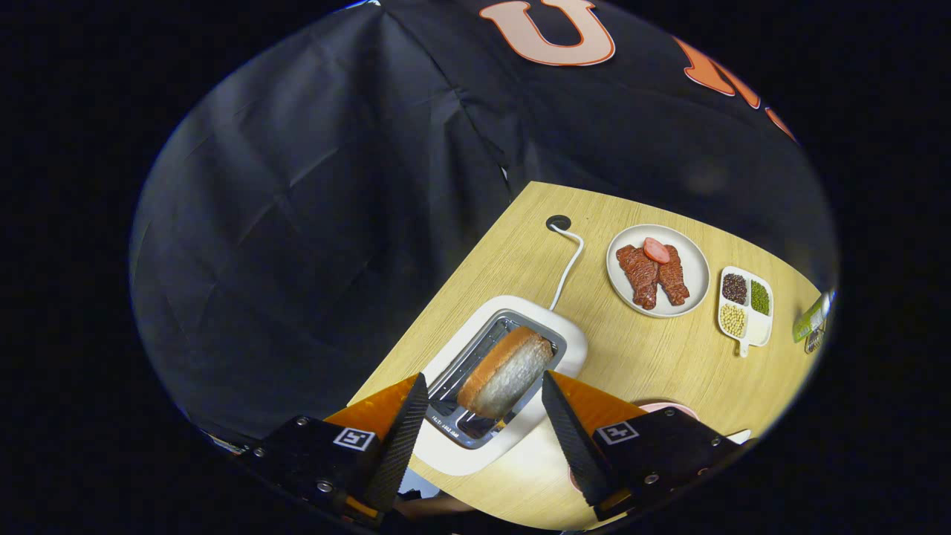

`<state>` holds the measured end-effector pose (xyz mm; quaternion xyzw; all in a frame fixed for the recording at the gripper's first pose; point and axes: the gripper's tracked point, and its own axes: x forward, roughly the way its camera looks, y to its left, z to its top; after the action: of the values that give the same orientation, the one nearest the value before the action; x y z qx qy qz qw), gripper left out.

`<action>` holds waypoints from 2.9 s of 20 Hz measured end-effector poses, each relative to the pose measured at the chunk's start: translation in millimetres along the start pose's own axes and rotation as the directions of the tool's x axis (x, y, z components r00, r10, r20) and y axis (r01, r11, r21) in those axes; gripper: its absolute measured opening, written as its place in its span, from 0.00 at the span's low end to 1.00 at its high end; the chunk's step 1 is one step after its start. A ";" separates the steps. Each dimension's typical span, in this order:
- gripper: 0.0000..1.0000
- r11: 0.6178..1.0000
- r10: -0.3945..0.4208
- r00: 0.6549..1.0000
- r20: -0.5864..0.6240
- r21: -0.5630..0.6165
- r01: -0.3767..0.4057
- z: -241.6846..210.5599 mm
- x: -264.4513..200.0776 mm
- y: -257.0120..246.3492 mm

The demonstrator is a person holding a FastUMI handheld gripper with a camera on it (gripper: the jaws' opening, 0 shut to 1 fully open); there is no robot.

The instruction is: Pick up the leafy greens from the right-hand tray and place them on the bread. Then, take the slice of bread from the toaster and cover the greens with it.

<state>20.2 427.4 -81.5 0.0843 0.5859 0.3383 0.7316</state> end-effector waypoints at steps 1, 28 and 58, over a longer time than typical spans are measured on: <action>0.92 1.000 -0.007 1.000 -0.008 0.013 0.007 1.4 3.3 2.9; 0.15 0.997 -0.017 0.997 -0.074 0.071 0.022 -9.1 16.2 -21.4; 0.14 0.976 0.149 0.962 0.229 0.123 -0.180 -71.0 -79.4 -101.3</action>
<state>-11.3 284.2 -91.8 0.2215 0.5153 0.3441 0.7530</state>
